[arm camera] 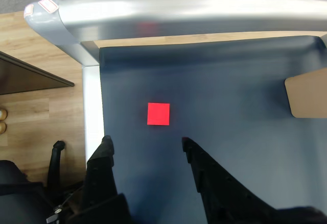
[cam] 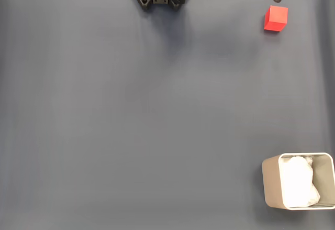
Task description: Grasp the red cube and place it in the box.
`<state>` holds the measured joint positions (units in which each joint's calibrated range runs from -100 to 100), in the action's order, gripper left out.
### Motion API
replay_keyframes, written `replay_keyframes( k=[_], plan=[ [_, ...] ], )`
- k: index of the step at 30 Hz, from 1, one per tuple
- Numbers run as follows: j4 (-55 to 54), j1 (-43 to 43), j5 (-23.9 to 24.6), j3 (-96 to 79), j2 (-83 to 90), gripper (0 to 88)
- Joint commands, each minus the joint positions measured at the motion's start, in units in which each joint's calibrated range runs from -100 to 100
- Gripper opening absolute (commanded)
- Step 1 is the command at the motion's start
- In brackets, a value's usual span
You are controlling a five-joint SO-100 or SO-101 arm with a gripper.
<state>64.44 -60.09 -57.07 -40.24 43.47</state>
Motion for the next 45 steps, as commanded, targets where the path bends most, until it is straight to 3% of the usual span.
replay_keyframes(
  k=[1, 13, 45],
  plan=[
    [-2.0, 1.0, -1.3, -0.1, -0.2, 35.1],
    [-9.7, 3.2, -2.9, -3.7, -3.3, 39.8],
    [-23.1, 1.6, 0.0, -10.3, -12.3, 40.7]
  ],
)
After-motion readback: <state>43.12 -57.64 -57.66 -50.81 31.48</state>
